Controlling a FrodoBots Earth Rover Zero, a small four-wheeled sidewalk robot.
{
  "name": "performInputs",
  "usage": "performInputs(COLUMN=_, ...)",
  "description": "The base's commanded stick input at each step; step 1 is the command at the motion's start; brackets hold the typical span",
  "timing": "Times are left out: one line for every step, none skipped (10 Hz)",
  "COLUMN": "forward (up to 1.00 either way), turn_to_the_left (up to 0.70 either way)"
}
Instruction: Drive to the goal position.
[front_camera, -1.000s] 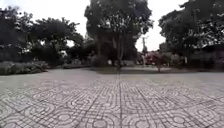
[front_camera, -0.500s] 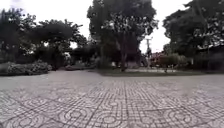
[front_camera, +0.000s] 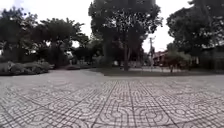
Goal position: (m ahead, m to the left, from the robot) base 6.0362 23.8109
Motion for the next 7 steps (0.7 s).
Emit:
performInputs(forward=0.70, turn_to_the_left=0.00)
performInputs(forward=0.70, turn_to_the_left=0.00)
performInputs(forward=0.70, turn_to_the_left=0.00)
performInputs(forward=0.70, turn_to_the_left=0.00)
performInputs(forward=0.70, turn_to_the_left=0.00)
performInputs(forward=0.70, turn_to_the_left=0.00)
performInputs(forward=0.70, turn_to_the_left=0.00)
